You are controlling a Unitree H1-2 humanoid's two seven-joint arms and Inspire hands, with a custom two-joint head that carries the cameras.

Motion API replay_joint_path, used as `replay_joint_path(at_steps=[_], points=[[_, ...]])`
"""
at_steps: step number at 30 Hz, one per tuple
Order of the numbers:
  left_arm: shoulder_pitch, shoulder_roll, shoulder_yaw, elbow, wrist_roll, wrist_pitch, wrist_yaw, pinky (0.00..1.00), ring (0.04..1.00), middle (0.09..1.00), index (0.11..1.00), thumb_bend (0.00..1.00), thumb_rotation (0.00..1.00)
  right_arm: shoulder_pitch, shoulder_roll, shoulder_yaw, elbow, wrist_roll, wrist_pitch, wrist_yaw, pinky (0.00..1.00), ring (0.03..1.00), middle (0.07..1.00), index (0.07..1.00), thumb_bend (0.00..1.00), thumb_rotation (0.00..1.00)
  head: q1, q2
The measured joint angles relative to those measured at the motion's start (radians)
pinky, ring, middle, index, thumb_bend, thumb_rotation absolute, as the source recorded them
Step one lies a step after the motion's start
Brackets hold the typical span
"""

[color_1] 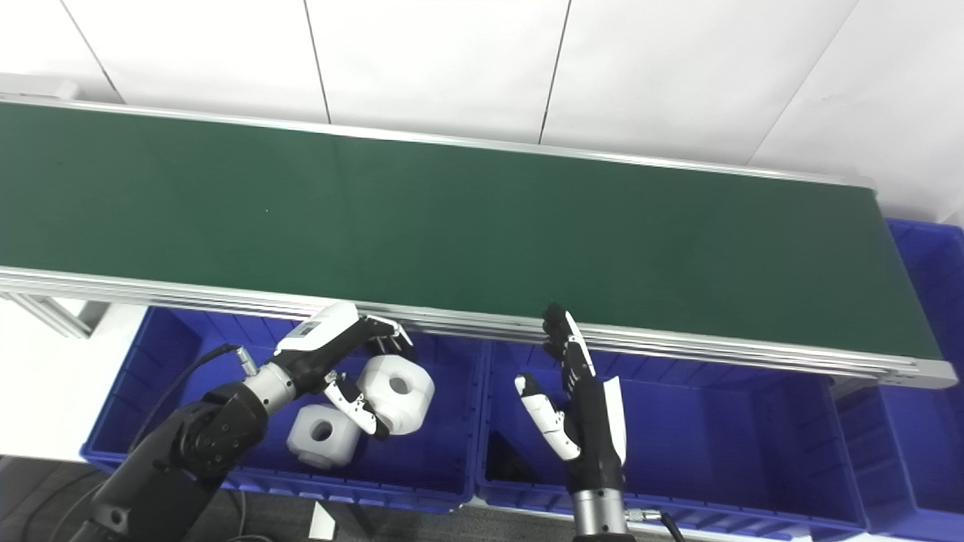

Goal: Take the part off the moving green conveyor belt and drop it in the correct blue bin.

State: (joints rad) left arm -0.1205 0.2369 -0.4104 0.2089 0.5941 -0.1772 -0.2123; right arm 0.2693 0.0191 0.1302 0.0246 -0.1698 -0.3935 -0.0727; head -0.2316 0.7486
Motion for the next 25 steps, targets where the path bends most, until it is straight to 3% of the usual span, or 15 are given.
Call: replay_joint_path(at_steps=[2, 6, 7, 15, 25], points=[[0.022, -0.018, 0.025, -0.026, -0.048, 0.0, 0.0, 0.8, 0.871, 0.902, 0.895, 0.7, 0.37, 0.001, 0.0, -0.001, 0.0, -0.001, 0.0, 0.0, 0.88, 0.919, 0.914, 0.933, 0.72, 0.77, -0.003, 0.008], [0.064, -0.074, 0.072, -0.077, -0.177, -0.012, 0.007, 0.84, 0.908, 0.937, 0.937, 0.73, 0.49, 0.003, -0.002, -0.005, -0.002, -0.001, 0.0, 0.003, 0.88, 0.927, 0.921, 0.941, 0.71, 0.78, 0.014, 0.008], [0.077, -0.095, 0.082, -0.094, -0.208, -0.017, 0.011, 0.9, 0.955, 0.978, 0.98, 0.74, 0.54, 0.004, -0.007, -0.006, -0.005, 0.004, 0.0, 0.005, 0.89, 0.933, 0.927, 0.945, 0.71, 0.77, 0.037, 0.011], [0.191, -0.22, 0.083, -0.166, -0.262, -0.043, 0.07, 1.0, 1.0, 1.0, 1.0, 0.74, 0.62, 0.031, -0.055, -0.021, -0.018, 0.048, 0.0, 0.031, 0.9, 0.929, 0.917, 0.937, 0.71, 0.76, 0.107, 0.014], [0.217, -0.228, 0.084, -0.145, -0.305, -0.166, 0.092, 1.0, 1.0, 1.0, 1.0, 0.75, 0.66, 0.046, -0.064, -0.025, -0.047, 0.08, 0.001, 0.047, 0.88, 0.914, 0.912, 0.931, 0.73, 0.74, 0.129, 0.029]])
